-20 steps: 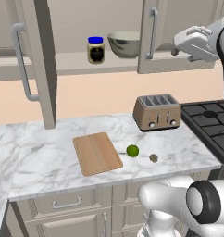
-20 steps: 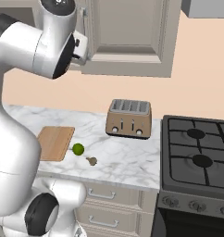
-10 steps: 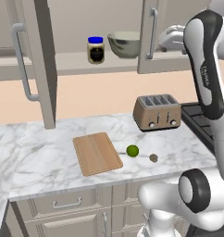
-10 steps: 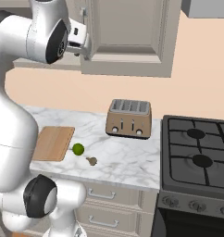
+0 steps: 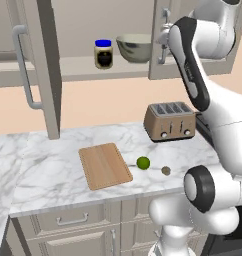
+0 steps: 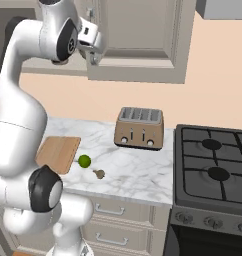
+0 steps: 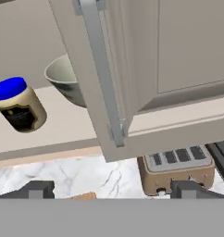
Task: Open the cabinet. Place the bowl and condiment on the counter. Then place the lime and garlic on the cutting board.
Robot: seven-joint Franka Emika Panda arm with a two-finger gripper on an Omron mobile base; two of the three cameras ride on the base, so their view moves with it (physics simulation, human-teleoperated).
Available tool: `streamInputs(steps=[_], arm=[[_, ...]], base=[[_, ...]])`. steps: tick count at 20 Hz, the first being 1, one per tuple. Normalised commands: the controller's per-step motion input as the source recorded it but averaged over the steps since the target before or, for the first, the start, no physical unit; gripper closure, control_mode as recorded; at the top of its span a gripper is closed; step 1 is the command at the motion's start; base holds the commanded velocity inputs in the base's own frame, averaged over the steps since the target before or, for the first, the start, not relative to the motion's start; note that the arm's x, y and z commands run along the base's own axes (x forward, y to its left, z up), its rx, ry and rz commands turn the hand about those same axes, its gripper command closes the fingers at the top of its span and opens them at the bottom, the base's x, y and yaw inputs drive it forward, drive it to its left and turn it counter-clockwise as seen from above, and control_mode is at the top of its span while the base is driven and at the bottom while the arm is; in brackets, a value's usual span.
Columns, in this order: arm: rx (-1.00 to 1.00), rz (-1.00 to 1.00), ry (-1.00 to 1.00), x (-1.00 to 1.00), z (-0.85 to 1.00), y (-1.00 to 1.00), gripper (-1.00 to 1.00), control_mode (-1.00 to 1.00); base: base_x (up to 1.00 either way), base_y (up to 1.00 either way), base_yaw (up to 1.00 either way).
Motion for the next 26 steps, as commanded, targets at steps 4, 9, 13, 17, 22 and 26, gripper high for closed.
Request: streamInputs(steps=[4,9,13,17,22,26], arm=[[0.08,-0.02,-0.10,0.80,-0.15,0.00,-1.00,-1.00],[0.06,0.00,-0.04,0.52,-0.07,-0.01,-1.00,-1.00],[0.00,0.00,0.00,0.52,0.00,-0.16,-1.00,-1.00],[0.00,0.00,0.00,0.65,-0.03,-0.18,-1.00,-1.00],[0.00,0.00,0.00,0.47,-0.09,-0.04,-1.00,-1.00],[0.00,0.00,0.00,0.04,0.00,0.00,1.00,-1.00]], base=[[0.00,0.00,0.00],[0.00,0.00,0.00],[0.00,0.00,0.00],[0.00,0.00,0.00],[0.00,0.00,0.00],[0.00,0.00,0.00]])
